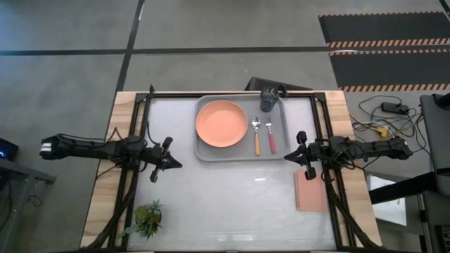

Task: Pick and place plate/cup/fork/spoon on tray
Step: Return to Home Position

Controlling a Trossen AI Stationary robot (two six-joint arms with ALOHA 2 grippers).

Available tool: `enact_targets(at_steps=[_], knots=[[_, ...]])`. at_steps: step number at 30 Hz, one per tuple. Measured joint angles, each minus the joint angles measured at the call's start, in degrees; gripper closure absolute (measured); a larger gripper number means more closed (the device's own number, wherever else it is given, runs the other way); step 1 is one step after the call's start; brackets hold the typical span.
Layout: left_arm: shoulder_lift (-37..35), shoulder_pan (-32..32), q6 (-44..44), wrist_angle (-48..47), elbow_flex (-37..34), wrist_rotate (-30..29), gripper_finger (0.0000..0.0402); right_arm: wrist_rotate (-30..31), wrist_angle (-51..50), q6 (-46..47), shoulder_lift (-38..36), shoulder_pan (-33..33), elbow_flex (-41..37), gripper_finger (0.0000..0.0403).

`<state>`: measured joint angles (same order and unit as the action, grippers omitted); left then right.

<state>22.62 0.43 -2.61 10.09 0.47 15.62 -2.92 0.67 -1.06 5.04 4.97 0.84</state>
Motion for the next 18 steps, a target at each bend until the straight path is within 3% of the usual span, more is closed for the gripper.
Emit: enact_targets(at_steps=[18], knots=[[2.64,0.0,0.0,0.0,0.0,0.0,0.0402,0.0,0.01,0.0,0.0,0.0,0.0,0.0394]])
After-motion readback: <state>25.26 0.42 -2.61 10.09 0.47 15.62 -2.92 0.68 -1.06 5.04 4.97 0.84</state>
